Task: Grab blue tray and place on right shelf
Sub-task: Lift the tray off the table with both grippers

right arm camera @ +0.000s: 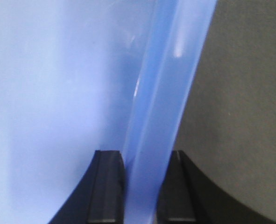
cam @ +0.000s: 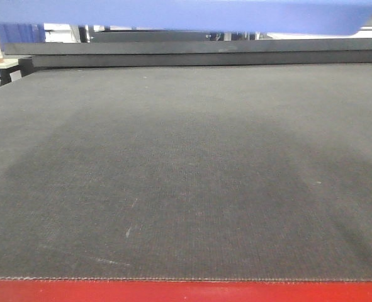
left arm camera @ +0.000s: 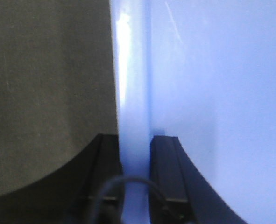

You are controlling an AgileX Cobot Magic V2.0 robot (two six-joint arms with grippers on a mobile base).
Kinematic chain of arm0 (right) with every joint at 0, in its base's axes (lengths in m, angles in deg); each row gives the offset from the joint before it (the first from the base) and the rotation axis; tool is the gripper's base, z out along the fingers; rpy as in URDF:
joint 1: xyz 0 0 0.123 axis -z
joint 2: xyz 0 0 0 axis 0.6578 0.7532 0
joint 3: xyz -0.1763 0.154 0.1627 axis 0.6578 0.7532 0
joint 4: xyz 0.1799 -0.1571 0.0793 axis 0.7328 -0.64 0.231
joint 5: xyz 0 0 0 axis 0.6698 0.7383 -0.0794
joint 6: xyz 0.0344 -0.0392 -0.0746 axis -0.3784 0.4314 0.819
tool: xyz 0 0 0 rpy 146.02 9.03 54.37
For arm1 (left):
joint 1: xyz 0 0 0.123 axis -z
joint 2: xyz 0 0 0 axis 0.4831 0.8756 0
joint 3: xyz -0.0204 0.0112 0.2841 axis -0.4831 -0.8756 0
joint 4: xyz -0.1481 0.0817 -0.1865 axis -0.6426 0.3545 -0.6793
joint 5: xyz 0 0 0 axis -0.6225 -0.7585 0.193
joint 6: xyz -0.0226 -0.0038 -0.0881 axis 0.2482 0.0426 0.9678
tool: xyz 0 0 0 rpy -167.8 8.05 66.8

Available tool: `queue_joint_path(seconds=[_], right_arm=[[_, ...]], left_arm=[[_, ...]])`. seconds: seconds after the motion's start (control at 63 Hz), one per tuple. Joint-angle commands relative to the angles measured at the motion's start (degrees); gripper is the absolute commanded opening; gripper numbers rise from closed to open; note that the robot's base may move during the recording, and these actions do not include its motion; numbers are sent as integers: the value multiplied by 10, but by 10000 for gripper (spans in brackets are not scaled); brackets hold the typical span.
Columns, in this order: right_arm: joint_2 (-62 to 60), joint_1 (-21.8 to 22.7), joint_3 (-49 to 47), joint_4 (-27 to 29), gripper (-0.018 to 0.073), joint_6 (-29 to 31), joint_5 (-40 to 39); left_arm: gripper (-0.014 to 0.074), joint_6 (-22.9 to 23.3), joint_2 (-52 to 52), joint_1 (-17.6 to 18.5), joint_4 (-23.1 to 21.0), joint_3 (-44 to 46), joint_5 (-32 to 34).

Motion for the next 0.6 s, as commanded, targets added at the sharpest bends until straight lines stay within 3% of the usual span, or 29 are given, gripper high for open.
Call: queue_joint_path(seconds=[0.0,0.27,0.587], right_arm=[[-52,-10,-4,-22,56,20,3],[-80,-10,-4,-25,56,20,27],[-78,-10,-4,-25,56,20,30]], left_arm=[[-41,2,-47,23,21,-3,-44],[-41,14,-67,37,28,-70,-44],[-48,14,-67,37,26,-71,-44]])
